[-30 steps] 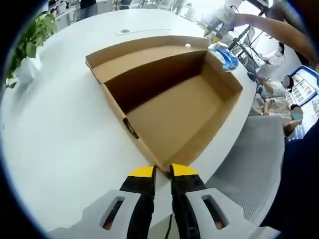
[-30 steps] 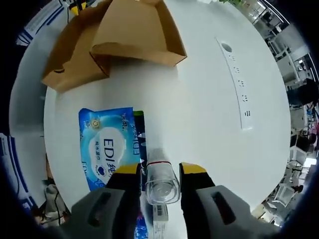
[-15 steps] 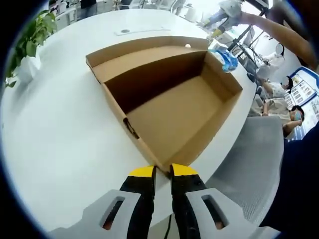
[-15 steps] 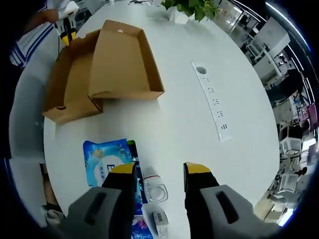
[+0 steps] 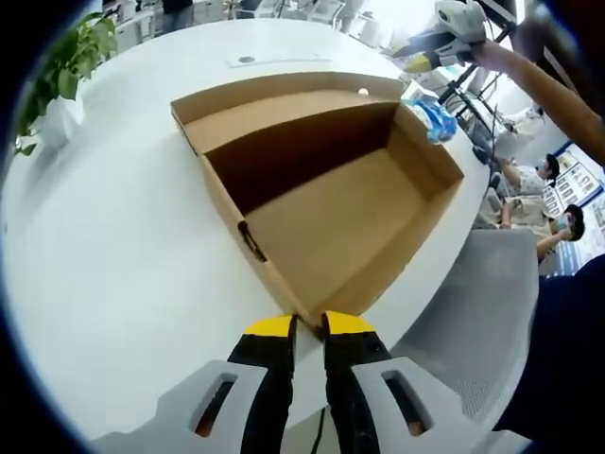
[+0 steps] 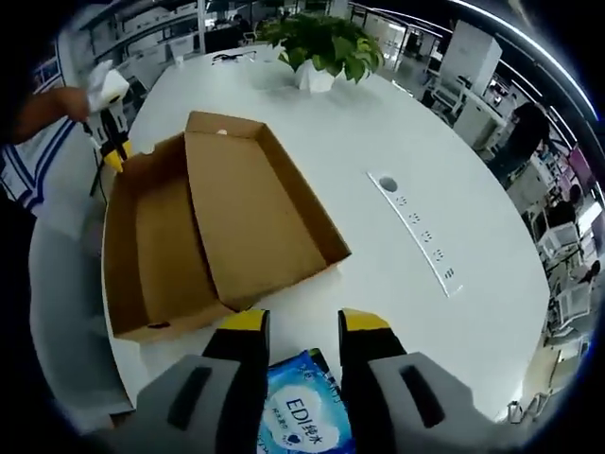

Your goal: Operate the shoe box by opening the lid, removing the specified soft item, and placing it in the target area until the item is outside and the box remains undamaged.

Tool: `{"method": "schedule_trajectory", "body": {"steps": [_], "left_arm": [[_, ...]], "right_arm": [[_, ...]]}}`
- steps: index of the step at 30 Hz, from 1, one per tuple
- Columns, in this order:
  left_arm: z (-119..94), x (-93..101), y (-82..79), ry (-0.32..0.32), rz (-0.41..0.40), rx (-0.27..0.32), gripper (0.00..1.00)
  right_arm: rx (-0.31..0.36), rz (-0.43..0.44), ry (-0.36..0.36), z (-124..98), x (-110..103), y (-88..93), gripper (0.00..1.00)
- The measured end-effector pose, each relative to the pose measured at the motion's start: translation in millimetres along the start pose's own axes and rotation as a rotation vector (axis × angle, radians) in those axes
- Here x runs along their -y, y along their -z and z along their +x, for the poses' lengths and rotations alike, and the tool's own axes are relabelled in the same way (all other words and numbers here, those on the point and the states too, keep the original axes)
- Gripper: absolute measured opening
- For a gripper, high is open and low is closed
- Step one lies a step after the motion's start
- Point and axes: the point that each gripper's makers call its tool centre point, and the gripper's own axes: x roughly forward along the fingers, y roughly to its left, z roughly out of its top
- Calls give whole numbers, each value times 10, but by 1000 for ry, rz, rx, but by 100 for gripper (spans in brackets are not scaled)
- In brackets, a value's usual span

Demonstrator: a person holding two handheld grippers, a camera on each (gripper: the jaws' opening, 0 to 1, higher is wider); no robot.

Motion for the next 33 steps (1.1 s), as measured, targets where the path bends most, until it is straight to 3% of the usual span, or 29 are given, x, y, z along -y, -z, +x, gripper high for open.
{"method": "schedule_trajectory", "body": {"steps": [7, 13, 20, 22, 26, 27, 33], "left_arm": [[1, -5, 2, -4, -13, 5, 8], [2, -13, 3, -11, -14, 7, 8], [4, -12, 4, -12, -25, 18, 8], [5, -11, 3, -13, -25, 21, 8], [6, -20, -2, -10, -37, 28, 8], [6, -21, -3, -10, -39, 29, 8], [9, -20, -2, -10, -47, 42, 7]], "right_arm": [[30, 70, 11, -26, -128, -89, 24], [74, 236, 37, -26, -132, -167, 23], [62, 607, 38, 158, -112, -86, 15], [61, 667, 46, 207, -78, -77, 14], [41, 717, 56, 305, -14, -53, 13], [42, 769, 49, 331, -19, -58, 13], [8, 826, 46, 449, 3, 18, 11]]}}
